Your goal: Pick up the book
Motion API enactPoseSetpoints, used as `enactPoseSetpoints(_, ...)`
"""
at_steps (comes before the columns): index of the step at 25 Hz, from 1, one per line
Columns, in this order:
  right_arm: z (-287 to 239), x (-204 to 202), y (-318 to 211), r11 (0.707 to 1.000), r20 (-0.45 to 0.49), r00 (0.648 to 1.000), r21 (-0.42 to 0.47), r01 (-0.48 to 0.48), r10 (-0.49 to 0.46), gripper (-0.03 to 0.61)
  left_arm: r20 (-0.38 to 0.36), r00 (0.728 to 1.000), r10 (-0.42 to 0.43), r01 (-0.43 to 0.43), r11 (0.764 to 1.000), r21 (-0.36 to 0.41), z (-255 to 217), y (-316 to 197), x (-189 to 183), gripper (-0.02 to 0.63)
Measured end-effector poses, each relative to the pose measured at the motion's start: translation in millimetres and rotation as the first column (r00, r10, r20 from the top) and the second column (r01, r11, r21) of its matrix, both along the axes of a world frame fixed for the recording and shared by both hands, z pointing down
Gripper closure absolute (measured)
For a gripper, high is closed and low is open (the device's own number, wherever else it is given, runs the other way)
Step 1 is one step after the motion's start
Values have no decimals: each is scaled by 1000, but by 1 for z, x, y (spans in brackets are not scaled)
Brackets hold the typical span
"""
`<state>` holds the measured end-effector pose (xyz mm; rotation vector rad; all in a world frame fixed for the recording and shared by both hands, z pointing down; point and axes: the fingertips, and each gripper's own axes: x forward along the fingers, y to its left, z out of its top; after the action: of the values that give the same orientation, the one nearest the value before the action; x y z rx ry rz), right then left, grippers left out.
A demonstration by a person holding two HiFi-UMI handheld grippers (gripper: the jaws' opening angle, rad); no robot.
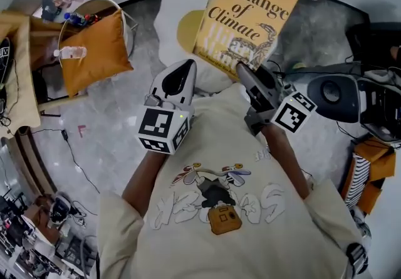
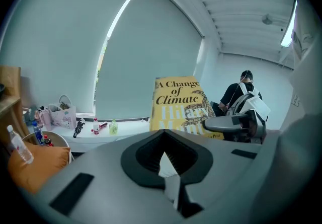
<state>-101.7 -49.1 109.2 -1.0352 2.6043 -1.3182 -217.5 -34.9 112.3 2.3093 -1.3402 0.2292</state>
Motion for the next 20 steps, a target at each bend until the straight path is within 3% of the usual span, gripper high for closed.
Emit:
enactPoseSetpoints(10, -31, 6, 20, 990, -2, 999, 136, -41, 42, 420, -5, 1000, -20, 20, 997, 79, -15, 9, 0, 607)
enactPoseSetpoints(14, -9, -7, 11, 988, -33, 997, 141, -58, 63, 420, -26, 999, -22, 24, 998, 62, 6, -2, -13, 607)
enactPoseSetpoints(20, -24, 8, 17, 988, -32, 996, 129, -81, 85, 420, -24, 999, -26, 28, 997, 71, -17, 4, -1, 607)
